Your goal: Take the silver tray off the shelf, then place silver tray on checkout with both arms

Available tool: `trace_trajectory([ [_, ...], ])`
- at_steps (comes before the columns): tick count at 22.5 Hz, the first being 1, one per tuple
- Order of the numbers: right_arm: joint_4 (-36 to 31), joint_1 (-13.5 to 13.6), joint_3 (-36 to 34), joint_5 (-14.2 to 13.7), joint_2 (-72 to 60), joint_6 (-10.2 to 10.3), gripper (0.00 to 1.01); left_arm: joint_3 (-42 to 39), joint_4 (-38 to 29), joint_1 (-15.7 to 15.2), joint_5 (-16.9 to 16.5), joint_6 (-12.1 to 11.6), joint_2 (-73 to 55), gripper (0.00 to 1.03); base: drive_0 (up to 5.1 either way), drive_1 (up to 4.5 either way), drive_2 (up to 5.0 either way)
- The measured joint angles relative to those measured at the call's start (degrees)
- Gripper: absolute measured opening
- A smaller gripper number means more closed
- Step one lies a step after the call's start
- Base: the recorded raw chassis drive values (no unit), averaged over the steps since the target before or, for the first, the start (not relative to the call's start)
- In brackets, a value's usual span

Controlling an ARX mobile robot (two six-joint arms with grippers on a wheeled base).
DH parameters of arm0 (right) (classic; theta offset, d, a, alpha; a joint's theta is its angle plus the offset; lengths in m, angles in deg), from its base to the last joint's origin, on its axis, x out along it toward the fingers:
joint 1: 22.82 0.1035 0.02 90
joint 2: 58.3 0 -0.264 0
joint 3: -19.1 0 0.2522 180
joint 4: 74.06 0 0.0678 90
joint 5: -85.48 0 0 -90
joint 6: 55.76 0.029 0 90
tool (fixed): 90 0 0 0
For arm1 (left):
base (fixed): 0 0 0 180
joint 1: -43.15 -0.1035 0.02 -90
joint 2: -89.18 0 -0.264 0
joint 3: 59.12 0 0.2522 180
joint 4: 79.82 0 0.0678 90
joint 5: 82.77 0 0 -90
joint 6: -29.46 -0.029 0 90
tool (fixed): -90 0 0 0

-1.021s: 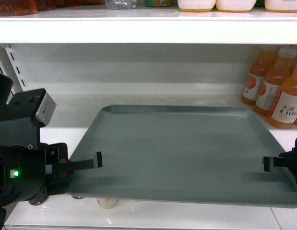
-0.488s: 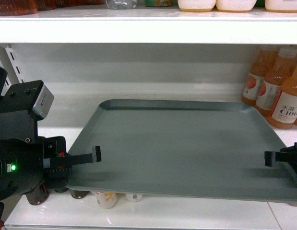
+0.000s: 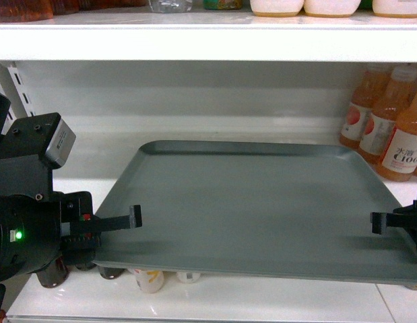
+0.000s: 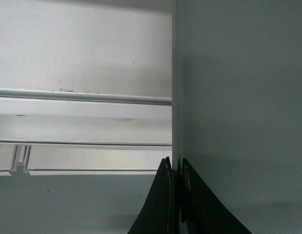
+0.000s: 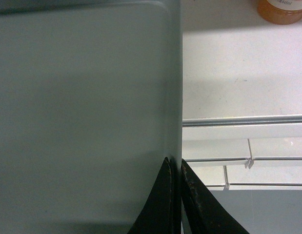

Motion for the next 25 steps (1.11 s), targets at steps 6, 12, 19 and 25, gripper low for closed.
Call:
trace_trajectory([
  [6, -0.04, 0.0, 0.0, 0.0, 0.0, 0.04, 0.03, 0.0, -0.07, 0.0, 0.02, 0.0, 0.0, 0.03, 0.0, 0.0, 0.0],
  [12, -0.07, 0.28, 0.0, -0.02, -0.07, 0.22, 0.03, 0.0, -0.04, -0.07, 0.28, -0.02, 0.0, 0.03, -0.7, -3.78, 4.2],
  [19, 0.0, 0.31, 0.0, -0.17, -0.07, 0.26, 0.03, 0.0, 0.02, 0.04, 0.46, -0.02, 0.0, 0.03, -0.1, -4.32, 4.1],
  [25, 0.31, 0.31, -0.02, -0.2, -0.09, 0.28, 0.03, 0.0, 0.2, 0.04, 0.44, 0.0, 0.0, 0.03, 0.1, -4.1, 4.2],
])
